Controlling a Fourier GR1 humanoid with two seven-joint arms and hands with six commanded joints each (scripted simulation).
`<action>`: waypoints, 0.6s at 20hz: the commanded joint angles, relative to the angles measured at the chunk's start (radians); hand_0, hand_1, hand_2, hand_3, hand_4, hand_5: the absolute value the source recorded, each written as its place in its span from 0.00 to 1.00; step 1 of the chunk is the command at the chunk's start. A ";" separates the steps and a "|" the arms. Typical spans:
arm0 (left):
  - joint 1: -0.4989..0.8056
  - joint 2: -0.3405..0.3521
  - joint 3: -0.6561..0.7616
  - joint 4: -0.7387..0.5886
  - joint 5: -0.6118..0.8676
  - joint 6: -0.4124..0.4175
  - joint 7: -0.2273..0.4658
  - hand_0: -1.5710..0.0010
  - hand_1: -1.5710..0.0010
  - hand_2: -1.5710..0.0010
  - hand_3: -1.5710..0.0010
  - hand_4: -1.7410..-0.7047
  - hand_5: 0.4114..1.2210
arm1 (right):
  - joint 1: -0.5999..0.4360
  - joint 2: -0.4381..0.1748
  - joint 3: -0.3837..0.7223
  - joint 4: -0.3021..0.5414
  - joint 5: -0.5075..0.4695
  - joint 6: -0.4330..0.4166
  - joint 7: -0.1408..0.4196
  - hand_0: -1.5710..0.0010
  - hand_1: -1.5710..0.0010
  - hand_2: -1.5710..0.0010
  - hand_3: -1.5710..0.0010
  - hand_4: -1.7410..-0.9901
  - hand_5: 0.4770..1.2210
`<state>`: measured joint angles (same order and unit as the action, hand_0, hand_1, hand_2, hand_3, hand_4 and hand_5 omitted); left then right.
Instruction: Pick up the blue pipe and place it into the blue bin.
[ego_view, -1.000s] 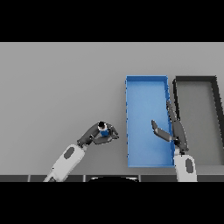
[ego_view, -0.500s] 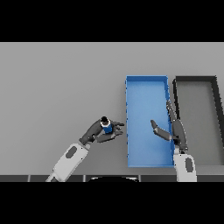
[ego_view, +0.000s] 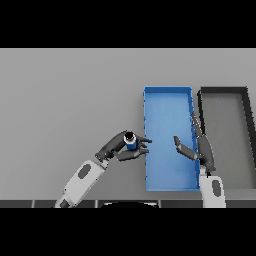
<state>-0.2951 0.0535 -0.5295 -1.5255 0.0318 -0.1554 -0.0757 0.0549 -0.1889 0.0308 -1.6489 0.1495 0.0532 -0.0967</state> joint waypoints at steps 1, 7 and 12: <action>0.004 -0.002 0.000 -0.004 -0.005 -0.002 0.008 0.00 0.00 0.00 0.00 0.26 1.00 | 0.009 -0.002 0.002 0.008 0.005 0.003 -0.016 1.00 1.00 1.00 1.00 0.79 0.22; 0.023 -0.012 0.022 -0.007 -0.029 -0.023 -0.002 0.00 0.00 0.00 0.00 0.27 1.00 | 0.346 0.171 0.079 -0.224 0.185 -0.226 -0.081 1.00 1.00 1.00 1.00 0.74 0.22; 0.022 -0.034 0.030 -0.001 -0.052 -0.048 0.007 0.00 0.00 0.00 0.00 0.26 1.00 | 0.407 0.208 0.111 -0.368 0.105 -0.186 -0.099 1.00 0.99 0.96 1.00 0.72 0.22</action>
<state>-0.2730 0.0199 -0.4994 -1.5264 -0.0215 -0.2048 -0.0691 0.4619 0.0185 0.1416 -2.0168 0.2546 -0.1336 -0.2019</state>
